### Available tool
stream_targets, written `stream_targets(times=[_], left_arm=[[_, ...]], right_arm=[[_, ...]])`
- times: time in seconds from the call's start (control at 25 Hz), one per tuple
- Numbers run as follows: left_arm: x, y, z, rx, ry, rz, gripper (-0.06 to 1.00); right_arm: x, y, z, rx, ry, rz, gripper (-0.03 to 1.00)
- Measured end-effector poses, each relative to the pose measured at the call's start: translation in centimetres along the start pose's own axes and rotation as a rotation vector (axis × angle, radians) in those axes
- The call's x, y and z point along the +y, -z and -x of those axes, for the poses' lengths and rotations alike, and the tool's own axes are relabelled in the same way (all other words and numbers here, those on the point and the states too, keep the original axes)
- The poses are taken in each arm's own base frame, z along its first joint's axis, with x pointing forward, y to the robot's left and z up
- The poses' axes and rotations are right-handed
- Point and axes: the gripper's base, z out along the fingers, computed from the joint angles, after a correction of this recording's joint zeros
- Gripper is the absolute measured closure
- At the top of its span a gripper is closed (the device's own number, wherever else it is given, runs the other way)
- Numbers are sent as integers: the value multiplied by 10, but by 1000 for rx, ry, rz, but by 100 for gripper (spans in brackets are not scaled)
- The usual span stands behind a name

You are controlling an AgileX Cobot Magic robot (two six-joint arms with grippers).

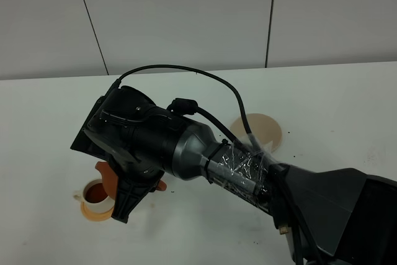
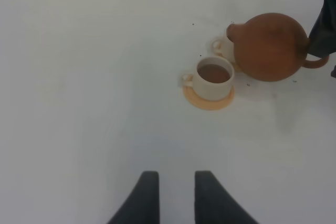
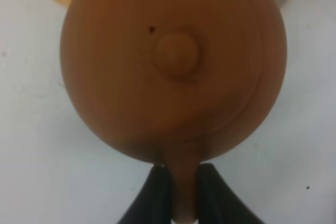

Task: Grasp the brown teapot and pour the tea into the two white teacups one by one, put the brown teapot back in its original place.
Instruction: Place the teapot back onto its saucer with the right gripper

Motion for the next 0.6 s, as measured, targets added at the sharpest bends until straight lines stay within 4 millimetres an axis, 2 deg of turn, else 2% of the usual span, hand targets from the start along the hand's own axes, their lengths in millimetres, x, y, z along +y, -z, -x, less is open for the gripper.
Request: stream_targets(times=[0.28,0.6], left_arm=[[0,0,0,0,0,0,70],[0,0,0,0,0,0,70]], right_arm=[[-6,2,-2,-5,-15,2,87],[-60,0,-23,11,-128,-28,87]])
